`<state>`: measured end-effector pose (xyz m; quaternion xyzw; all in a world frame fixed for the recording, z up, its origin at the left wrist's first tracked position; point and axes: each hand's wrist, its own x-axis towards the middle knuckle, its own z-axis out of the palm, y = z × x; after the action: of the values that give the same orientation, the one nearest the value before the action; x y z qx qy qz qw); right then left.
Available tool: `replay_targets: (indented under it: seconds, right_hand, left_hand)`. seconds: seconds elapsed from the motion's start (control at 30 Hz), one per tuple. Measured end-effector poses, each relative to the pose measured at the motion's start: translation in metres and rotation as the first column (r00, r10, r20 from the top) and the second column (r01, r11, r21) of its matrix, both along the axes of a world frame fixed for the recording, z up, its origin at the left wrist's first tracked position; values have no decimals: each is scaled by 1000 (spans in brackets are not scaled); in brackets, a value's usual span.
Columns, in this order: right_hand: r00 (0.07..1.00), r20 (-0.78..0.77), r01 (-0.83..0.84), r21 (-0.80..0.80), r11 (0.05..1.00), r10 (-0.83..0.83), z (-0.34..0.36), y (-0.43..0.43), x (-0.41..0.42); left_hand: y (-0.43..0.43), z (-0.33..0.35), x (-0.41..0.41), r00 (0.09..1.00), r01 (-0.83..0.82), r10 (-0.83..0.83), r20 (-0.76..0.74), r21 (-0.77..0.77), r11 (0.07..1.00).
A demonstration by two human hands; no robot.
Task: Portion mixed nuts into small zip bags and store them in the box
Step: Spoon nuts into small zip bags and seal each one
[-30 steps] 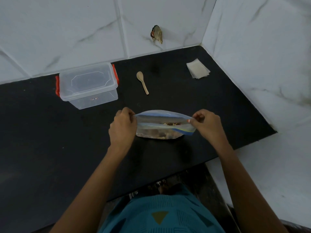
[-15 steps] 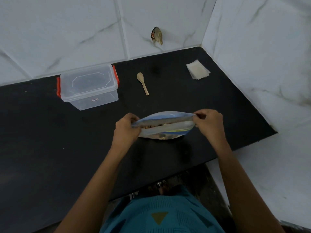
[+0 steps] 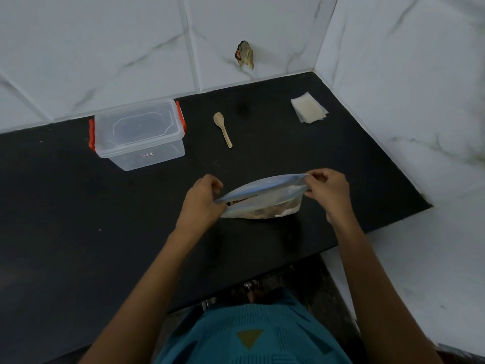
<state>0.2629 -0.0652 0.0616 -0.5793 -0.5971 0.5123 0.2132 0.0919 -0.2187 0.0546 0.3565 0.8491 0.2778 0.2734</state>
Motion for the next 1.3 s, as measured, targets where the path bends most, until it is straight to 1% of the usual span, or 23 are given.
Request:
replay_targets:
  seconds: [0.07,0.17,0.27,0.37,0.47,0.57,0.63,0.73,0.8,0.87,0.9,0.93,0.97,1.03,1.1,1.13,1.2,1.27,1.3]
  right_hand:
    - [1000,14,-24,-20,1000,24,0,-3,-1]
    - [994,53,-90,-25,996,91,0,-5,3]
    - [988,120,-110,128,986,95,-2,-5,6]
    - [981,175,-116,215,970,79,-5,-4,8]
    - [964,244,-173,295,940,101,-9,-3,8]
    - [947,231,-295,353,888,223,-11,3,12]
    - [920,211,-386,336,859,331,-10,9,16]
    - [848,226,-527,261,808,480,-5,20,22]
    - [808,223,-585,190,788,546,2,27,23]
    - [786,184,-613,107,783,590,7,33,22]
    - [785,152,-614,60,787,601,7,36,21]
    - [791,105,-607,13,795,603,7,37,21]
    - [805,46,-591,-27,806,592,4,38,21]
    - [841,-91,-540,-87,837,533,-4,38,22]
    - [866,-274,-469,-158,869,418,-15,38,23]
    - [860,-373,-441,-198,875,349,-21,38,24]
    - [820,-529,-410,-277,869,218,-30,38,23]
    - [767,-634,-389,-341,856,97,-37,39,21]
    - [737,-674,-378,-363,852,40,-40,39,20]
  left_hand:
    - [1,2,2,999,-5,7,-42,42,999]
    - [0,4,5,987,-31,48,-154,109,994]
    - [-1,3,4,979,-64,100,-179,197,978]
    - [3,5,5,976,-95,144,-163,273,957]
    - [7,5,4,979,-74,122,-165,268,960]
    - [6,1,-2,982,39,-3,-190,189,981]
    - [7,-2,-7,981,105,-79,-178,145,984]
    - [10,4,-17,980,186,-179,-83,86,979]
    - [16,8,-25,970,243,-241,-41,36,969]
    - [22,11,-31,960,280,-280,9,1,960]
    - [25,11,-35,958,277,-277,78,9,961]
    - [26,11,-37,950,252,-254,182,35,967]
    - [26,11,-40,930,215,-224,290,63,975]
    - [26,7,-42,881,138,-162,445,87,987]
    - [26,1,-40,816,20,-78,572,107,994]
    - [26,-2,-38,774,-51,-39,632,123,991]
    - [27,-8,-33,651,-222,22,759,162,962]
    - [29,-10,-29,468,-401,50,882,162,902]
    - [29,-11,-26,385,-463,43,922,152,873]
